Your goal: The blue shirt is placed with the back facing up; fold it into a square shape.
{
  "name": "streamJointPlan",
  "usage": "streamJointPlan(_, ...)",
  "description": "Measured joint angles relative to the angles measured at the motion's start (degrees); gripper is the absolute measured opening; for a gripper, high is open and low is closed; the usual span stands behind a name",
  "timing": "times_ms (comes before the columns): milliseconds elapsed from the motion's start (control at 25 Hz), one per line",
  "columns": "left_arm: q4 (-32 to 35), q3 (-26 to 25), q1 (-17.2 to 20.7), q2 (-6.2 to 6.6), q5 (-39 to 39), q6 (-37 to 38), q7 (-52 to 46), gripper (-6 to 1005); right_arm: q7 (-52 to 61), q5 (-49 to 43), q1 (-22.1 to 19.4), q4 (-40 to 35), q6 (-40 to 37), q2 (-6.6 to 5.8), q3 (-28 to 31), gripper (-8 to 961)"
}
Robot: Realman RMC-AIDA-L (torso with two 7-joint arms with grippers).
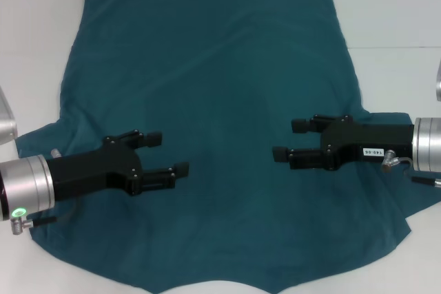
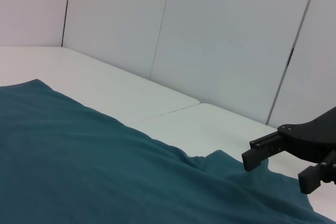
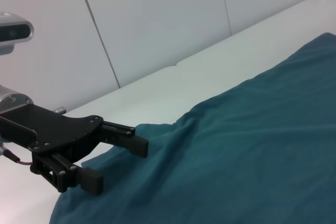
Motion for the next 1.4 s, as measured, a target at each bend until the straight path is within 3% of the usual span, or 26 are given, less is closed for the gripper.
streamJointPlan(720, 0.0, -1.6, 0.0, -0.01, -0.1, -1.1, -1.3, 875, 0.0, 0.1, 0.0, 0.0, 0.0, 0.00, 0.1, 917)
streamJointPlan(1000, 0.1, -8.6, 0.6, -0.22, -0.2, -10.0, -8.4, 862, 0.1, 0.7, 0.0, 0.0, 0.1, 0.20, 0.2, 917)
streamJointPlan(1400, 6.2, -12.7, 4.7, -0.56, 0.1, -11.8, -23.0, 844, 1.1, 1.2, 0.1, 0.0, 0.5, 0.27, 0.2, 916)
